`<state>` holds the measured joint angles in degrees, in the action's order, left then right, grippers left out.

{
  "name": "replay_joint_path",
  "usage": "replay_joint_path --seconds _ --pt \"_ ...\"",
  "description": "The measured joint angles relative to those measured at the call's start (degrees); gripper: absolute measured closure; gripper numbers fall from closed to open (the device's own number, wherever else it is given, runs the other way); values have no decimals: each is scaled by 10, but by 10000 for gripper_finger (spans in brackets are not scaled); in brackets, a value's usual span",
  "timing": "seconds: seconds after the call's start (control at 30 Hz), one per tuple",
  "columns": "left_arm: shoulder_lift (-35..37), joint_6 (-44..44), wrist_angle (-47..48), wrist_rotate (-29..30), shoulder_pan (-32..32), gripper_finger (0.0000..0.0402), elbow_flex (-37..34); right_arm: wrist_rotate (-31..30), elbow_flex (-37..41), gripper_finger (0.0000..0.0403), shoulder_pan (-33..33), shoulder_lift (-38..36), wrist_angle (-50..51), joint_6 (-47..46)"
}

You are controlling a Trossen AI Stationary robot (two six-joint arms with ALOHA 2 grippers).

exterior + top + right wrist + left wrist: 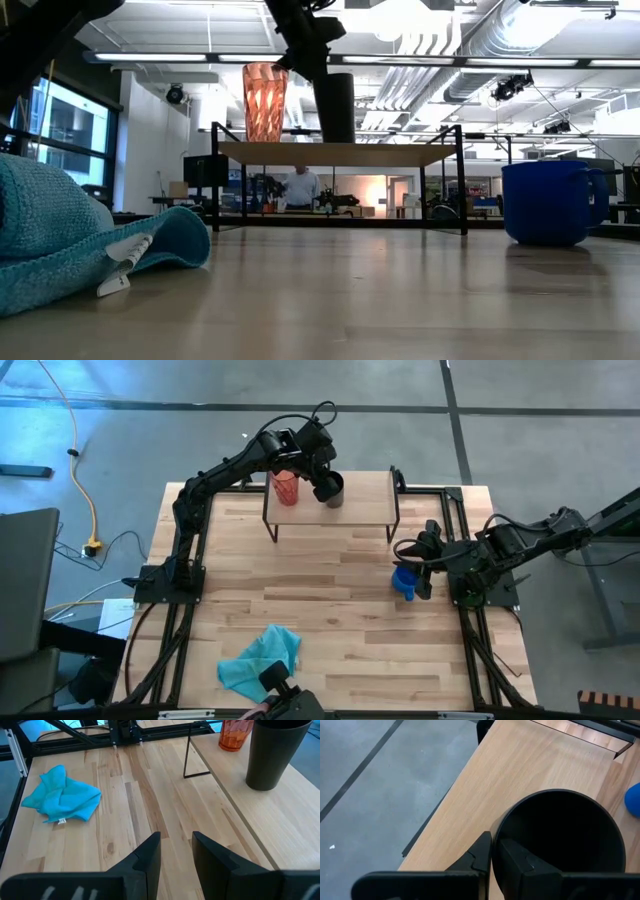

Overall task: Stack small to large cups/mugs on shelf
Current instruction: Put the black cup on the shelf

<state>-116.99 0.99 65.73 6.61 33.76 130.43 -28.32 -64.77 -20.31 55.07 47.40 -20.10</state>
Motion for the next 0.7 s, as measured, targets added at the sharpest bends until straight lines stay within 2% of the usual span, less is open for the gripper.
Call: replay_joint_path --seconds 0.4,0.7 --pt "0 1 5 -19 0 381 0 0 0 300 0 0 0 0" --pt "0 -3 12 5 0 293 0 0 0 300 0 0 0 0"
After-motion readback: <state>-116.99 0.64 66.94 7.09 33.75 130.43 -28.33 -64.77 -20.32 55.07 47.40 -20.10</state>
